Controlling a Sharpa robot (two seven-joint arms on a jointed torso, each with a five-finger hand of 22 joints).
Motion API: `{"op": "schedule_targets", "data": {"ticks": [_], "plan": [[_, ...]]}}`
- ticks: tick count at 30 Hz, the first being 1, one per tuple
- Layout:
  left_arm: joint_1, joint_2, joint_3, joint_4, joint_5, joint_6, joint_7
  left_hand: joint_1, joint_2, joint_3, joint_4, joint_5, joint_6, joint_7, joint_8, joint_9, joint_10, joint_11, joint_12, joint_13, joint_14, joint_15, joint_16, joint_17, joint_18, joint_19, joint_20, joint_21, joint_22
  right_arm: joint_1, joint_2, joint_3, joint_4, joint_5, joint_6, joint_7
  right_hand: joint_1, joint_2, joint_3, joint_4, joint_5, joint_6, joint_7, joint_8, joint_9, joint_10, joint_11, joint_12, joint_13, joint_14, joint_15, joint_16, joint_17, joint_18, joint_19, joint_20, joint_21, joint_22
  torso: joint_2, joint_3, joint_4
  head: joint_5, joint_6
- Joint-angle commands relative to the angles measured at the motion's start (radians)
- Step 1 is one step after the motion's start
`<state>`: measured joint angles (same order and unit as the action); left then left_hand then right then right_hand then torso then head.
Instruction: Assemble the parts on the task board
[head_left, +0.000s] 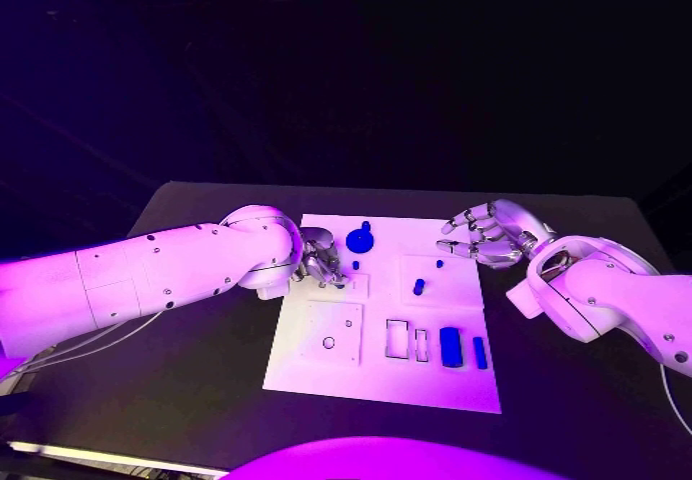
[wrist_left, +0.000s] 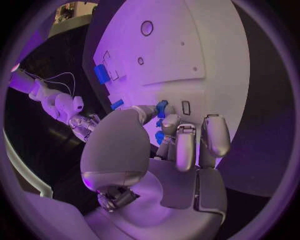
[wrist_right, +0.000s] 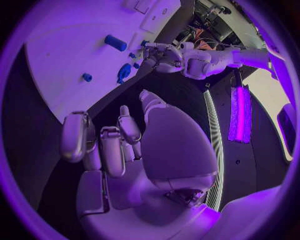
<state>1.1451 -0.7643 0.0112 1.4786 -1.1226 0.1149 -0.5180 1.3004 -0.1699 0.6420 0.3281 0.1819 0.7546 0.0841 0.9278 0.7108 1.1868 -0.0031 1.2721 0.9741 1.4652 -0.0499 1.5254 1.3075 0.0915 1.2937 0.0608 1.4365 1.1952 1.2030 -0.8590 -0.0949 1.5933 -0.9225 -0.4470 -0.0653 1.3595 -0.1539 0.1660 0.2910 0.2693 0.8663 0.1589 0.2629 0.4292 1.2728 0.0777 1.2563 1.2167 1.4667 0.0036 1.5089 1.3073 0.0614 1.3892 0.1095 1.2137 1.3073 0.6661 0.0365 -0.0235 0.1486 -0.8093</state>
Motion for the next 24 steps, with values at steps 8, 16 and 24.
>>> {"op": "schedule_targets", "data": {"ticks": [8, 16, 24], "plan": [[-0.001, 0.019, -0.004, -0.013, 0.010, 0.046, -0.005, 0.006, 0.004, 0.083, -0.071, 0.002, 0.024, -0.024, 0.003, 0.030, 0.012, -0.002, 0.006, 0.008, 0.068, -0.008, 0.006, 0.175, -0.012, 0.007, 0.000, 0.007, 0.004, -0.001, 0.000, 0.000, 0.002, -0.007, 0.011, 0.004, -0.012, 0.000, -0.003, 0.000, -0.004, -0.008, -0.002, 0.004, 0.002, -0.002, -0.004, -0.003, -0.001, 0.070, -0.002, -0.003, 0.135, 0.019, -0.005, -0.002, -0.006, 0.046, -0.001, 0.0000, 0.0010, -0.003, -0.005], [-0.001, 0.027, -0.006, -0.020, 0.011, 0.058, -0.007, -0.008, 0.002, 0.087, -0.071, 0.000, 0.034, -0.027, 0.005, 0.037, 0.026, -0.004, 0.015, 0.022, 0.078, -0.009, 0.016, 0.197, -0.014, 0.014, -0.002, 0.011, 0.012, -0.001, 0.000, 0.000, 0.003, -0.007, 0.010, 0.004, -0.012, 0.000, -0.003, 0.000, -0.004, -0.008, -0.002, 0.004, 0.002, -0.002, -0.004, -0.003, -0.001, 0.070, -0.002, -0.003, 0.135, 0.019, -0.005, -0.002, -0.006, 0.046, -0.001, -0.0013, 0.0013, -0.005, -0.005], [-0.001, 0.034, -0.009, -0.025, 0.011, 0.042, -0.006, -0.066, -0.014, 0.058, -0.046, -0.002, 0.059, -0.035, 0.005, 0.050, 0.043, -0.010, 0.022, 0.037, 0.084, -0.014, 0.022, 0.209, -0.016, 0.023, -0.007, 0.014, 0.021, -0.001, -0.001, 0.000, 0.003, -0.007, 0.010, 0.005, -0.012, 0.000, -0.003, 0.000, -0.004, -0.008, -0.002, 0.004, 0.002, -0.002, -0.004, -0.003, -0.001, 0.070, -0.002, -0.003, 0.135, 0.019, -0.005, -0.002, -0.006, 0.046, -0.001, -0.0020, 0.0031, -0.007, -0.004]]}}
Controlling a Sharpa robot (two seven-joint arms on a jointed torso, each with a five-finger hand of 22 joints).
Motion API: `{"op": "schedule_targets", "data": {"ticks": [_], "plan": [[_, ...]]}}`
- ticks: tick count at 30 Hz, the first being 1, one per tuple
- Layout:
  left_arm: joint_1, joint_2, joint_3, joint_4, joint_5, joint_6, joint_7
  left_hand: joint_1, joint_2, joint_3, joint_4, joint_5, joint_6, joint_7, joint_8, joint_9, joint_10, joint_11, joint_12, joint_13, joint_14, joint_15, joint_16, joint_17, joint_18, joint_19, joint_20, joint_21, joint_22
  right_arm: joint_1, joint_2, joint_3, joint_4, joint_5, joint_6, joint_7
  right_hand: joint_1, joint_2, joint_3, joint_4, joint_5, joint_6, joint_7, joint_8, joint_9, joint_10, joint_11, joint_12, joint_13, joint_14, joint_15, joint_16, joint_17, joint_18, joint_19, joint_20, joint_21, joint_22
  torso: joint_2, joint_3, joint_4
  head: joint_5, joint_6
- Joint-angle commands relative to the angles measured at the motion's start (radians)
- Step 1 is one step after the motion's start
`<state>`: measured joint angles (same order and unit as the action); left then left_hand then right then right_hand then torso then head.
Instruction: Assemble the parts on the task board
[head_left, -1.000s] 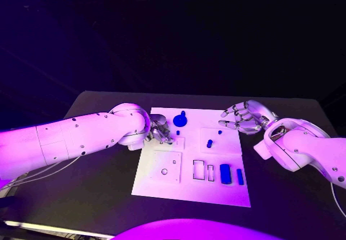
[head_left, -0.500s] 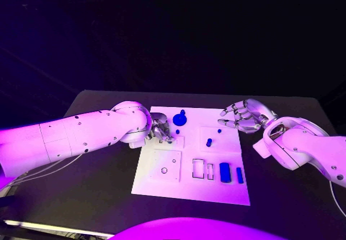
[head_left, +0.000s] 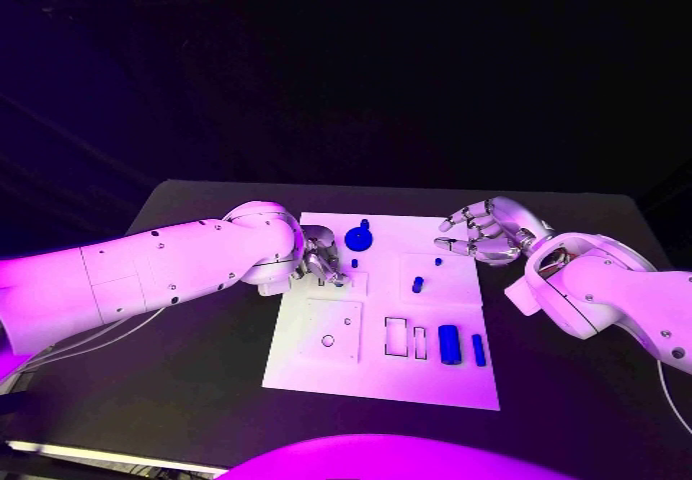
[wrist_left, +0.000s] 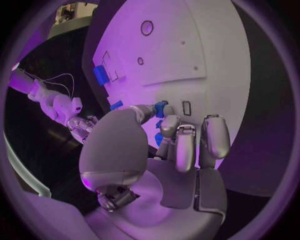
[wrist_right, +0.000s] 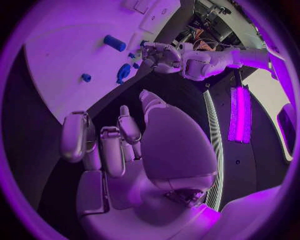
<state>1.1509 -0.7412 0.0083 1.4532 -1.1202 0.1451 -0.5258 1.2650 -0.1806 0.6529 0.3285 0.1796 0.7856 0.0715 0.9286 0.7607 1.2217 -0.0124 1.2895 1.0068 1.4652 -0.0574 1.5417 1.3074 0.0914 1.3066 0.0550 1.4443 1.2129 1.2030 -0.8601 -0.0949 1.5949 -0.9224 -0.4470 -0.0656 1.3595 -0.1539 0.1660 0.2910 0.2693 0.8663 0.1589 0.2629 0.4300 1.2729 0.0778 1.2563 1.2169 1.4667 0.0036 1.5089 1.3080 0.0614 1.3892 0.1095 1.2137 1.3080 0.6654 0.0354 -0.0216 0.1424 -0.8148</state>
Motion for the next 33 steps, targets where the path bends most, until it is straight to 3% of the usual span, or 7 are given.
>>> {"op": "schedule_targets", "data": {"ticks": [1, 8, 20, 33], "plan": [[-0.007, 0.012, -0.006, -0.001, 0.009, 0.007, 0.002, -0.042, -0.001, 0.039, -0.042, 0.000, 0.031, -0.023, 0.003, 0.002, 0.010, -0.002, 0.005, 0.006, 0.085, -0.008, 0.006, 0.210, -0.016, 0.011, -0.002, 0.006, 0.005, -0.001, 0.000, 0.000, 0.002, -0.007, 0.011, 0.005, -0.012, 0.000, -0.003, 0.000, -0.004, -0.008, -0.002, 0.004, 0.001, -0.002, -0.004, -0.003, -0.001, 0.070, -0.002, -0.003, 0.134, 0.019, -0.005, -0.002, -0.006, 0.046, 0.000, -0.0011, 0.0010, -0.001, 0.002], [-0.007, 0.017, -0.008, -0.006, 0.008, -0.006, 0.003, -0.140, 0.007, -0.044, -0.037, -0.001, 0.049, -0.027, -0.012, 0.013, 0.017, -0.006, 0.005, 0.015, 0.087, -0.012, 0.008, 0.215, -0.018, 0.018, -0.007, 0.007, 0.011, -0.001, 0.000, 0.000, 0.001, -0.007, 0.013, 0.004, -0.012, 0.000, -0.003, 0.000, -0.004, -0.008, -0.002, 0.004, 0.001, -0.002, -0.004, -0.003, -0.001, 0.070, -0.002, -0.003, 0.134, 0.019, -0.005, -0.002, -0.006, 0.046, 0.001, -0.0011, -0.0005, -0.001, 0.004], [-0.007, 0.016, -0.009, -0.011, 0.005, -0.011, 0.003, -0.199, 0.011, -0.107, -0.035, 0.000, 0.056, -0.027, -0.026, 0.021, 0.016, -0.006, 0.003, 0.017, 0.087, -0.013, 0.008, 0.216, -0.018, 0.019, -0.008, 0.006, 0.012, -0.001, -0.002, 0.000, 0.001, -0.007, 0.012, 0.004, -0.016, 0.001, -0.003, 0.000, -0.005, -0.012, -0.002, 0.008, 0.000, -0.004, -0.004, -0.005, -0.003, 0.070, -0.003, -0.005, 0.132, 0.020, -0.006, -0.002, -0.011, 0.044, 0.001, -0.0006, 0.0000, -0.002, 0.006], [-0.007, -0.013, -0.008, 0.011, -0.009, -0.013, 0.003, -0.276, -0.003, -0.200, -0.034, -0.002, 0.066, -0.029, -0.038, 0.033, 0.022, -0.008, 0.005, 0.027, 0.088, -0.014, 0.009, 0.219, -0.018, 0.022, -0.009, 0.005, 0.015, -0.003, -0.004, 0.000, 0.000, -0.007, 0.009, 0.005, -0.018, 0.001, -0.003, 0.000, -0.005, -0.013, -0.002, 0.009, 0.000, -0.005, -0.004, -0.006, -0.004, 0.070, -0.003, -0.006, 0.131, 0.020, -0.007, -0.003, -0.013, 0.043, 0.000, -0.0017, 0.0003, -0.006, 0.009]]}}
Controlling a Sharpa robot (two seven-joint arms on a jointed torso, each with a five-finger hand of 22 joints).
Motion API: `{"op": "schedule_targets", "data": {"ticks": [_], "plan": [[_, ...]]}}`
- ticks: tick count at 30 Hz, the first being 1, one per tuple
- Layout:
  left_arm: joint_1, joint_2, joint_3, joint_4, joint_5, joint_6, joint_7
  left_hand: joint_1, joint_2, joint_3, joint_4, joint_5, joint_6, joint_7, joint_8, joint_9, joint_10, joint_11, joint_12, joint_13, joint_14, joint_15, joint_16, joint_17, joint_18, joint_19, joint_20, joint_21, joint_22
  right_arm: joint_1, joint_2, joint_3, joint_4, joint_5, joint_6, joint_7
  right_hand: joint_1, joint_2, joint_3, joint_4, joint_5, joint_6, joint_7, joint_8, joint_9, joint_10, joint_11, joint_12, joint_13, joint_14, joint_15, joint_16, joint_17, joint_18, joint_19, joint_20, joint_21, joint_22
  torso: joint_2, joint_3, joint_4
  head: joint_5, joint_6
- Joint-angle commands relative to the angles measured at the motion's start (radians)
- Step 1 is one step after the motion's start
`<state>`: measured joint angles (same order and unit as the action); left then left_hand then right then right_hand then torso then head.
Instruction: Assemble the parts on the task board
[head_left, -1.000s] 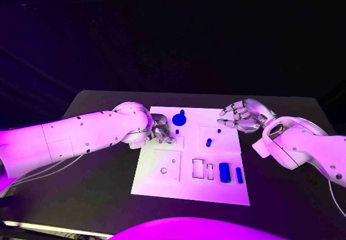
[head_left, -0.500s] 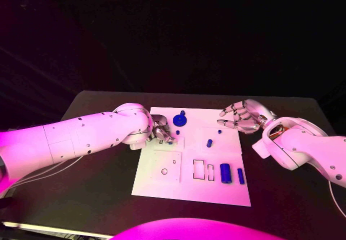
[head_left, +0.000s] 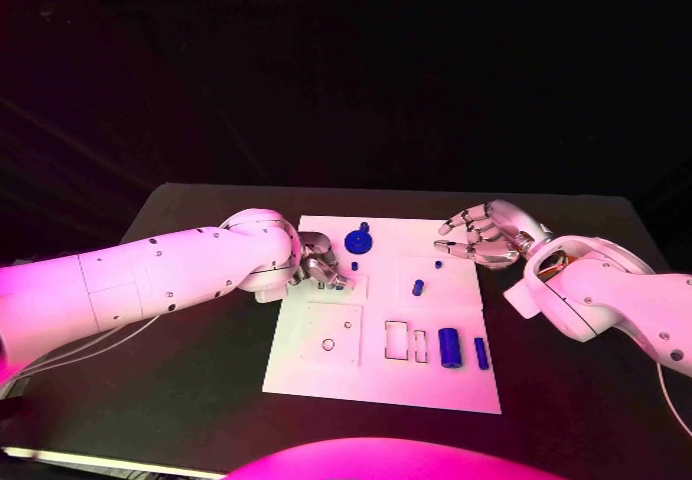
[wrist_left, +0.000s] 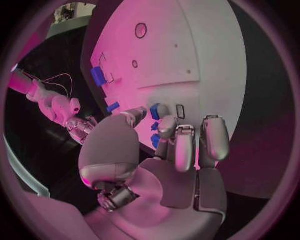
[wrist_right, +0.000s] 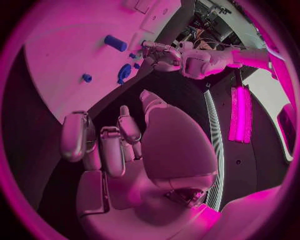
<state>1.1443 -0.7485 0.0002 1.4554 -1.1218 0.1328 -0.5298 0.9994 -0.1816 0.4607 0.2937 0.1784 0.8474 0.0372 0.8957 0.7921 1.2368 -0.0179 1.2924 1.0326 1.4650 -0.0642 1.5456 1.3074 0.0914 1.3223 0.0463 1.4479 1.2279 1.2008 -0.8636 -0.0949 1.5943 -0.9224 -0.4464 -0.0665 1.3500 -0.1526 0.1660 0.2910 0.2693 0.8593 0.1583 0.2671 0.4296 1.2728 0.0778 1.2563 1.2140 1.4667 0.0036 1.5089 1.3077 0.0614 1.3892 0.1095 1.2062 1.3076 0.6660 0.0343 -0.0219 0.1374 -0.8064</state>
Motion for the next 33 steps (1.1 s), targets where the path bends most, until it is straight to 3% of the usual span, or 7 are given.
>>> {"op": "schedule_targets", "data": {"ticks": [1, 11, 15, 19, 21, 25, 33], "plan": [[-0.001, -0.007, 0.001, 0.011, -0.008, -0.001, 0.007, -0.011, -0.002, -0.009, 0.001, -0.001, 0.004, 0.006, -0.006, 0.002, 0.007, -0.002, 0.002, 0.001, 0.089, -0.007, 0.005, 0.219, -0.018, 0.006, -0.001, 0.002, 0.000, -0.001, -0.001, 0.000, 0.001, -0.007, 0.008, 0.006, -0.009, 0.000, -0.003, 0.000, -0.005, -0.006, -0.001, 0.005, 0.001, -0.005, -0.004, -0.006, -0.001, 0.069, -0.003, -0.006, 0.131, 0.020, -0.007, -0.003, -0.005, 0.043, 0.000, -0.0006, 0.0006, -0.001, 0.001], [0.000, -0.026, 0.023, 0.044, -0.010, -0.011, 0.007, -0.023, -0.002, -0.021, 0.001, -0.004, 0.006, 0.005, -0.007, 0.004, 0.009, -0.003, 0.004, 0.004, 0.089, -0.008, 0.005, 0.220, -0.018, 0.008, -0.001, 0.002, 0.002, -0.004, 0.000, 0.000, -0.002, -0.007, 0.007, 0.007, -0.011, 0.000, -0.004, 0.001, -0.005, -0.007, -0.001, 0.006, 0.001, -0.005, -0.004, -0.006, -0.002, 0.070, -0.003, -0.006, 0.131, 0.020, -0.007, -0.003, -0.006, 0.043, -0.001, -0.0010, 0.0002, 0.000, 0.006], [0.000, -0.036, 0.049, 0.063, -0.005, -0.014, 0.008, -0.027, -0.003, -0.026, 0.001, -0.005, 0.006, 0.004, -0.008, 0.005, 0.006, -0.003, 0.001, 0.000, 0.088, -0.008, 0.004, 0.217, -0.018, 0.007, -0.001, 0.002, 0.001, -0.006, 0.001, 0.000, -0.005, -0.006, 0.008, 0.008, -0.011, 0.000, -0.004, 0.001, -0.005, -0.007, -0.001, 0.006, 0.001, -0.005, -0.004, -0.006, -0.002, 0.070, -0.003, -0.006, 0.131, 0.020, -0.007, -0.003, -0.006, 0.043, -0.001, -0.0006, 0.0004, -0.002, 0.017], [0.006, -0.046, 0.089, 0.068, 0.000, -0.006, 0.007, -0.029, -0.008, -0.037, 0.000, -0.005, -0.002, 0.006, -0.013, 0.006, -0.011, -0.002, -0.012, -0.021, 0.082, -0.007, -0.003, 0.203, -0.015, -0.003, -0.001, -0.004, -0.013, -0.008, 0.001, 0.000, -0.007, -0.005, 0.007, 0.009, -0.013, 0.000, -0.004, 0.001, -0.005, -0.007, -0.001, 0.006, 0.001, -0.004, -0.004, -0.005, 0.000, 0.070, -0.003, -0.006, 0.132, 0.020, -0.006, -0.003, -0.005, 0.044, -0.001, -0.0009, 0.0002, -0.005, 0.022], [0.019, -0.048, 0.100, 0.056, 0.004, -0.004, 0.007, -0.024, -0.005, -0.047, 0.000, -0.003, -0.021, 0.013, -0.028, 0.005, -0.034, 0.005, -0.029, -0.045, 0.077, -0.002, -0.009, 0.192, -0.012, -0.015, 0.001, -0.011, -0.029, -0.008, 0.002, 0.000, -0.007, -0.005, 0.008, 0.008, -0.013, 0.000, -0.004, 0.001, -0.005, -0.007, -0.001, 0.006, 0.001, -0.004, -0.004, -0.005, 0.000, 0.070, -0.003, -0.006, 0.132, 0.020, -0.006, -0.003, -0.005, 0.044, -0.002, 0.0004, 0.0003, -0.004, 0.023], [0.053, -0.045, 0.112, 0.008, 0.020, 0.004, 0.009, -0.003, 0.007, -0.069, 0.000, 0.002, -0.063, 0.046, -0.126, -0.049, -0.068, 0.033, -0.050, -0.076, 0.072, 0.022, -0.014, 0.183, -0.010, -0.026, 0.018, -0.019, -0.041, -0.009, 0.001, 0.000, -0.008, -0.005, 0.007, 0.008, -0.013, 0.000, -0.004, 0.001, -0.005, -0.007, -0.001, 0.006, 0.001, -0.004, -0.004, -0.005, 0.000, 0.070, -0.003, -0.006, 0.132, 0.020, -0.006, -0.003, -0.005, 0.044, 0.000, 0.0014, 0.0004, -0.003, 0.024], [0.087, -0.011, 0.114, -0.100, 0.032, 0.022, 0.015, 0.033, 0.022, -0.102, 0.000, 0.007, -0.090, 0.083, -0.243, -0.125, -0.096, 0.065, -0.067, -0.104, 0.068, 0.050, -0.017, 0.176, -0.008, -0.033, 0.043, -0.024, -0.048, -0.009, 0.003, 0.000, -0.011, -0.005, 0.001, 0.008, -0.013, 0.000, -0.004, 0.001, -0.005, -0.007, -0.001, 0.006, 0.001, -0.004, -0.004, -0.005, 0.000, 0.070, -0.003, -0.006, 0.132, 0.020, -0.006, -0.003, -0.005, 0.044, 0.000, 0.0013, 0.0000, -0.003, 0.029]]}}
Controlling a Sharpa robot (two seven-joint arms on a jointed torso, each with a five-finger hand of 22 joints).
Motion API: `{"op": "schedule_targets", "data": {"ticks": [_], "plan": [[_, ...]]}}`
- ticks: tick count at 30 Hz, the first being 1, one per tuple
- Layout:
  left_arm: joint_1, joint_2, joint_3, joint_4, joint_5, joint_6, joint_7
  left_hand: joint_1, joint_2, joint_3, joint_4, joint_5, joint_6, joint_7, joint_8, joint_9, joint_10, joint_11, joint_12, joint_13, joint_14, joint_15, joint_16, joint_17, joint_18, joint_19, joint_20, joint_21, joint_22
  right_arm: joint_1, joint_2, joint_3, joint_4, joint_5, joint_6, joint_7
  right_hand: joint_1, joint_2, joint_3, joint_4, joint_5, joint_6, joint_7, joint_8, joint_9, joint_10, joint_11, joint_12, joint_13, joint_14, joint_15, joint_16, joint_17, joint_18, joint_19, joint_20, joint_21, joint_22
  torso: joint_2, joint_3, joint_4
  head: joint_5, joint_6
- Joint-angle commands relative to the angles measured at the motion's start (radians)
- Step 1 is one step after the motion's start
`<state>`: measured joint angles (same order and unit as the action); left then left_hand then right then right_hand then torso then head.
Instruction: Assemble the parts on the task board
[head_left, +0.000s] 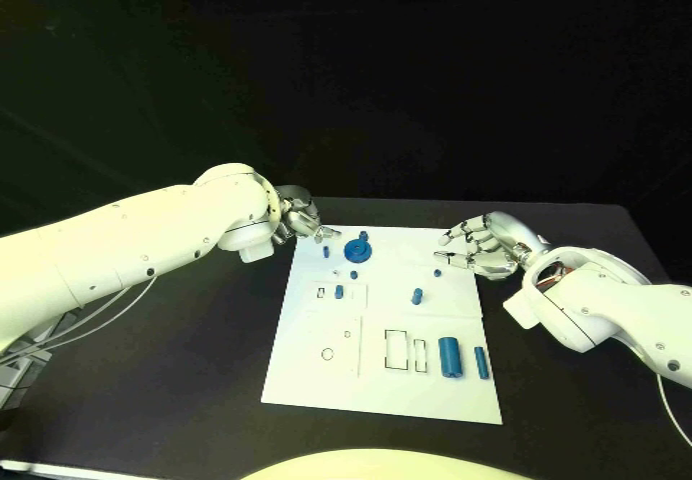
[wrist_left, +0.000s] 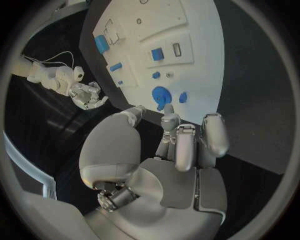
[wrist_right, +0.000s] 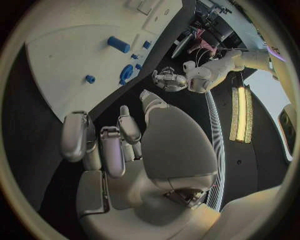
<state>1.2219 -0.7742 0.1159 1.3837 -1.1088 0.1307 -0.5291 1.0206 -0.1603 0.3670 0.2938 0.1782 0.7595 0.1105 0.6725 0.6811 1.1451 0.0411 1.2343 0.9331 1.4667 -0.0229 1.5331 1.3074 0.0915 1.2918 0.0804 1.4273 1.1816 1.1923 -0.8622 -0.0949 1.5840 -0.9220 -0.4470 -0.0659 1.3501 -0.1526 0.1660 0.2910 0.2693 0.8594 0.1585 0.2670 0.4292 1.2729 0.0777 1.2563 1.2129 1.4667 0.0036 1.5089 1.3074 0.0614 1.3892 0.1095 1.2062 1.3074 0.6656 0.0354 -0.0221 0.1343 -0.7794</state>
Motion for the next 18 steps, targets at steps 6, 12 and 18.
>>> {"op": "schedule_targets", "data": {"ticks": [6, 12, 18], "plan": [[0.025, 0.057, -0.020, -0.114, 0.009, 0.044, 0.017, 0.019, 0.003, -0.012, -0.001, 0.009, -0.004, 0.014, -0.031, -0.023, -0.006, 0.010, -0.009, -0.006, 0.066, 0.012, -0.005, 0.175, -0.008, -0.003, 0.012, -0.004, -0.002, -0.001, 0.001, 0.000, 0.000, -0.005, -0.007, 0.009, -0.015, 0.000, -0.005, 0.001, -0.005, -0.008, -0.001, 0.008, 0.001, -0.005, -0.003, -0.005, 0.000, 0.070, -0.002, -0.006, 0.132, 0.020, -0.006, -0.003, -0.005, 0.044, 0.002, 0.0007, 0.0003, 0.001, 0.004], [0.030, 0.104, -0.045, -0.205, 0.011, 0.078, 0.019, 0.023, 0.004, -0.014, -0.001, 0.009, 0.001, 0.014, -0.032, -0.025, -0.006, 0.010, -0.008, -0.004, 0.066, 0.013, -0.004, 0.176, -0.008, -0.003, 0.013, -0.004, -0.003, -0.001, 0.002, 0.000, 0.001, -0.005, -0.007, 0.009, -0.016, 0.001, -0.004, 0.000, -0.005, -0.009, -0.001, 0.008, 0.001, -0.006, -0.004, -0.007, -0.002, 0.070, -0.003, -0.006, 0.132, 0.020, -0.006, -0.003, -0.006, 0.044, 0.004, 0.0008, -0.0018, 0.005, 0.004], [0.030, 0.143, -0.065, -0.274, 0.025, 0.095, 0.020, 0.025, 0.006, -0.014, 0.000, 0.010, 0.005, 0.013, -0.032, -0.026, -0.006, 0.010, -0.008, -0.005, 0.066, 0.014, -0.004, 0.176, -0.008, -0.004, 0.014, -0.004, -0.002, 0.000, 0.003, 0.000, 0.002, -0.006, -0.009, 0.010, -0.016, 0.001, -0.004, 0.000, -0.005, -0.009, -0.001, 0.008, 0.001, -0.006, -0.004, -0.007, -0.002, 0.070, -0.003, -0.006, 0.132, 0.020, -0.006, -0.003, -0.006, 0.044, 0.006, 0.0015, -0.0025, 0.005, 0.003]]}}
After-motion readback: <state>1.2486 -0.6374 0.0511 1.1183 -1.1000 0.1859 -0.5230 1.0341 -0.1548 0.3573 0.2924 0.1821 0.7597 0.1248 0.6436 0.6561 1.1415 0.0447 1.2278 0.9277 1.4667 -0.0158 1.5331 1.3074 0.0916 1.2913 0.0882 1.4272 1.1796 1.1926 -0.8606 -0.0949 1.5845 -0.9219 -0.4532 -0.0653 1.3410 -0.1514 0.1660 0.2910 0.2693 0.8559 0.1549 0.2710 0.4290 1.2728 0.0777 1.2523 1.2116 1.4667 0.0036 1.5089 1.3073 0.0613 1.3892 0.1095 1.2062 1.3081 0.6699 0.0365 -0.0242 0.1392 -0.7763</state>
